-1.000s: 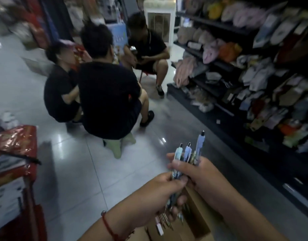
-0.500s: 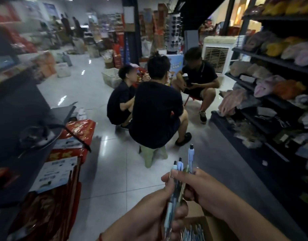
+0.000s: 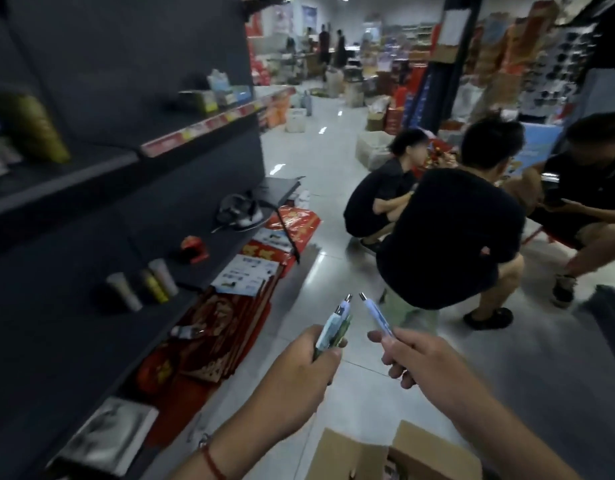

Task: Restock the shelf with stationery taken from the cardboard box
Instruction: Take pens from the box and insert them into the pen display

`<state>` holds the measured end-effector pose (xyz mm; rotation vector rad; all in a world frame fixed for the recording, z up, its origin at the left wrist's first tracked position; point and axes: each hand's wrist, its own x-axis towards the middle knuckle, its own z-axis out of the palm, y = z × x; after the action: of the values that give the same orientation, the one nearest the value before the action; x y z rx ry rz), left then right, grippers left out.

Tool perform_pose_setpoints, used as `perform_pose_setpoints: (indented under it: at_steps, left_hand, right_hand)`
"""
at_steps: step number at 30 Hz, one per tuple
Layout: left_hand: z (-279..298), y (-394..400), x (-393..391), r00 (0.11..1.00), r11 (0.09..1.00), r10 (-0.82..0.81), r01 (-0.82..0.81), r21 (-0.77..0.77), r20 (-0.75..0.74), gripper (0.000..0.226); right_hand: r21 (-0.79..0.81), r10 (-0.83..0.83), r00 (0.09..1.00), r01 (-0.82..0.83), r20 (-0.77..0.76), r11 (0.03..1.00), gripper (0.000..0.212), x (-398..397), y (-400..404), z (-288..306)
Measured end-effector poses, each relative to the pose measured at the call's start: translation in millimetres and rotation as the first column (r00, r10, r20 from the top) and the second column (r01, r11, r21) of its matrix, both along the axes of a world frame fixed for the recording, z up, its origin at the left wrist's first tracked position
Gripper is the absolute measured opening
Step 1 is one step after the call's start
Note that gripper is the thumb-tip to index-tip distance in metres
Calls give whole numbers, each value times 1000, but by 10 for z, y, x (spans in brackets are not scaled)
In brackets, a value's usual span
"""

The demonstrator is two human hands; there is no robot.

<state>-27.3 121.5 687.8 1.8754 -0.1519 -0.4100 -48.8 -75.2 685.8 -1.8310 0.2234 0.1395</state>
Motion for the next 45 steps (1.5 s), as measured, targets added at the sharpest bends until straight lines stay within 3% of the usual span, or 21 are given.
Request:
perform_pose_setpoints:
  at_steps: [3, 7, 10, 13, 16, 20, 25, 33, 39, 45]
  left_hand:
    - [20, 460, -43, 986, 973, 20, -57, 222, 165, 27]
    - [98, 1110, -158, 976, 942, 61, -126, 311, 210, 60]
    - [137, 1665, -236, 951, 873, 46, -187, 450, 307, 49]
    - [194, 2307, -310, 905, 713, -16, -288, 640, 425, 37]
    - [254, 3007, -365, 853, 578, -73, -386, 719, 517, 36]
    - [298, 3923, -413, 784, 497, -142, -471, 729, 604, 59]
    - [400, 4773, -471, 749, 487, -70, -551, 678, 659, 55]
    - [508, 5706, -221, 688, 340, 30, -689, 640, 725, 61]
    - [692, 6427, 101, 637, 155, 61, -766, 623, 768, 45]
    - [954, 7086, 125, 581, -25, 59, -812, 583, 812, 45]
  right_hand:
    - [-72, 118, 989, -113, 84, 991, 26, 97, 387, 30]
    - [-214, 263, 954, -229, 147, 950, 22, 197, 946, 86]
    - [-256, 329, 922, -273, 206, 927, 16, 288, 1495, 145]
    - [-226, 361, 895, -307, 263, 925, 21, 356, 2172, 194]
    - [-187, 407, 861, -365, 303, 912, 14, 446, 2851, 193]
    - [-152, 476, 812, -452, 339, 879, 10, 586, 3676, 228]
    - [-137, 582, 734, -575, 351, 807, 14, 737, 4526, 327]
    - [-94, 672, 616, -705, 410, 703, 5, 1381, 5639, 491]
    - [30, 710, 524, -813, 470, 581, 8, 2008, 6588, 705]
    - [-12, 773, 351, -907, 528, 420, 4, 2397, 7570, 1114]
